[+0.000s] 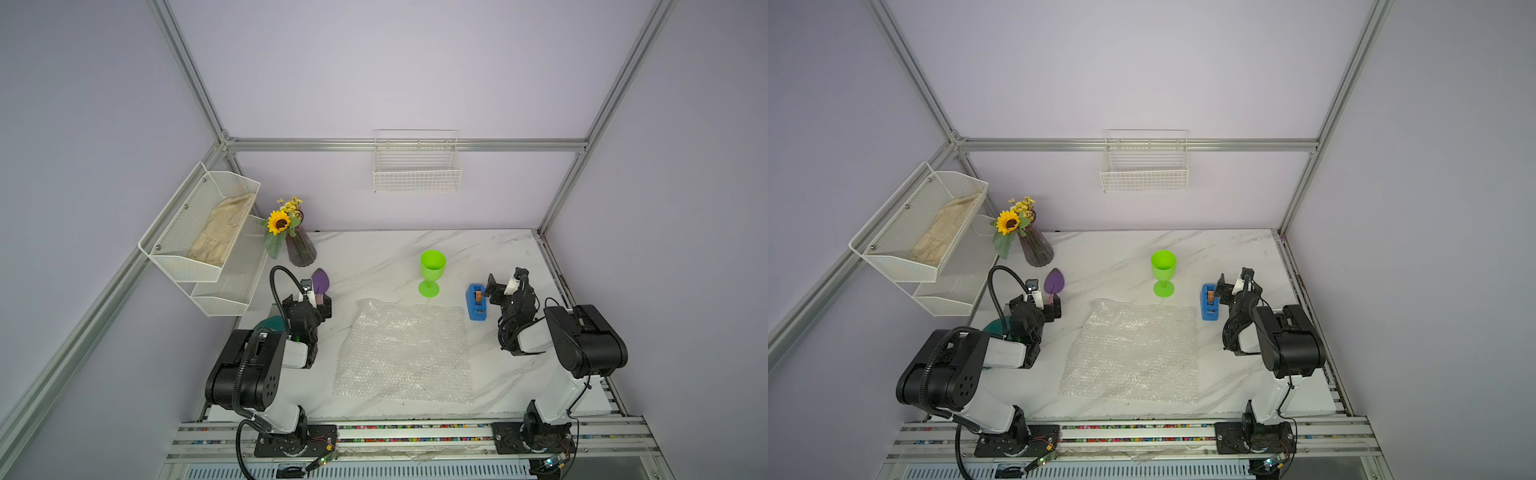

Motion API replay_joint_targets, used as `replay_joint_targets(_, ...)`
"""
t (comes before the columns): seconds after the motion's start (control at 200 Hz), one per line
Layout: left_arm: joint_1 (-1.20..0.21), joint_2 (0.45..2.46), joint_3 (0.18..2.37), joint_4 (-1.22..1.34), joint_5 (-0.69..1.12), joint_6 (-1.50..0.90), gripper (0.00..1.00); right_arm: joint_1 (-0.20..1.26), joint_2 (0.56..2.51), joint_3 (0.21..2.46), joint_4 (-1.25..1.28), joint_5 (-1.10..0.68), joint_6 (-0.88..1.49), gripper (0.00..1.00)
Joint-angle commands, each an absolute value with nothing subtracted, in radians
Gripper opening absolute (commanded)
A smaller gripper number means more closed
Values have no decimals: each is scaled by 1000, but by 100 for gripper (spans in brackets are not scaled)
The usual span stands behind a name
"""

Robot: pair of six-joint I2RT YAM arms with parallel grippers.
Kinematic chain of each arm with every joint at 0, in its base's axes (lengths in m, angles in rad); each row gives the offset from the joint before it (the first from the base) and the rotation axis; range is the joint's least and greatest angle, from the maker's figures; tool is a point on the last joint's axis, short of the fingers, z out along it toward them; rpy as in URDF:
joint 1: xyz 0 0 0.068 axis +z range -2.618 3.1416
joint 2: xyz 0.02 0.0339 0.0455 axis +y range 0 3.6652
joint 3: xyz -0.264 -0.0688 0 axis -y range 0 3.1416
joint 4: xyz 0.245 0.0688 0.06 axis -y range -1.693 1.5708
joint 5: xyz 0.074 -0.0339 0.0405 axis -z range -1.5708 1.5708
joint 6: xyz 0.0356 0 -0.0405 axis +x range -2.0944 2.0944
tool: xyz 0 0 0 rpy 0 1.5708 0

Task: Wrap wine glasses in bubble wrap
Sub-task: Pick up the wine glass at the center of the board.

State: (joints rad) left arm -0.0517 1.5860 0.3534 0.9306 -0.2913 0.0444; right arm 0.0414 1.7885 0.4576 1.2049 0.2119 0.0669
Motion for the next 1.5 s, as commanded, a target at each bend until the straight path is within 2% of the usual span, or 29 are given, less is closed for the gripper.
replay_joint_targets(0.0,-41,1578,367,981,-294,3,100,43,1779,457,1247,210,62,97)
replay_joint_targets(0.2,-43,1572,351,1003,-296,10,100,43,1760,451,1249,209,60,97)
replay_joint_targets(0.34,-64,1522,339,1006,-372,18,100,44,1624,537,979,138,41,97)
replay_joint_targets(0.435,-95,1441,413,797,-440,20,100,44,1544,621,754,85,83,97)
replay_joint_targets(0.53,-105,1355,497,579,-449,-10,100,44,1484,670,627,-75,129,96)
replay_joint_targets(0.63,-109,1296,573,370,-454,-146,100,59,1463,689,574,-275,147,94)
replay_joint_targets(0.745,-110,1258,690,75,-373,-328,100,118,1452,669,605,-373,138,94)
replay_joint_targets(0.95,-112,1353,897,-318,-66,-419,100,268,1519,647,695,-326,17,94)
replay_joint_targets(1.115,-120,1404,935,-417,64,-442,100,299,1594,696,753,-301,-42,96)
replay_joint_targets(1.495,-128,1473,951,-494,56,-510,100,312,1823,922,678,-384,-114,97)
